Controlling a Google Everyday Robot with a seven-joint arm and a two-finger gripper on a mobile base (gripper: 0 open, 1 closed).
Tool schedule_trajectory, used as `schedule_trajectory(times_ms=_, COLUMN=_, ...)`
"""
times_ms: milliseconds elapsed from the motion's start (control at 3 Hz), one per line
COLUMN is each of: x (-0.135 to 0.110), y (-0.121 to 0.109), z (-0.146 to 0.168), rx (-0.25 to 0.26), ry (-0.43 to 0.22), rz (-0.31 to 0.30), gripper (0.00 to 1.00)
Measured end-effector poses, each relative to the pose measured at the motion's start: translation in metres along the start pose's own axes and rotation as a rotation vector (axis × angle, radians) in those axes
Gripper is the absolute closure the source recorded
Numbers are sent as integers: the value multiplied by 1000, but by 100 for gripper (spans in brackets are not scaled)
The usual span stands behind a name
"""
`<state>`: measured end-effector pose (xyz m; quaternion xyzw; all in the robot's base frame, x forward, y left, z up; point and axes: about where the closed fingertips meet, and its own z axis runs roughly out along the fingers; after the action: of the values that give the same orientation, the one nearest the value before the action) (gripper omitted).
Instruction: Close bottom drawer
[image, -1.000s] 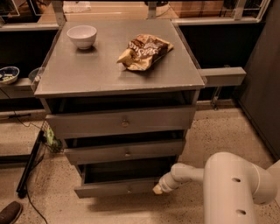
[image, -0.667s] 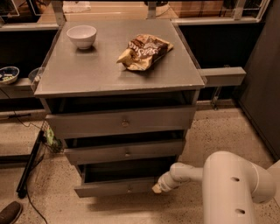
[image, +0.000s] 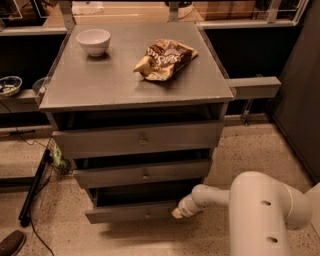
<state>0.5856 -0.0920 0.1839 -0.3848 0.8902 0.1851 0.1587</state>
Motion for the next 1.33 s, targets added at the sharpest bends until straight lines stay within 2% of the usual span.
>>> schedule_trajectory(times_ms=333, x=0, y=0, z=0, rx=0, ry=0, rz=0, gripper=81)
schedule_trajectory(times_ms=1333, x=0, y=0, z=0, rx=0, ry=0, rz=0, gripper=11)
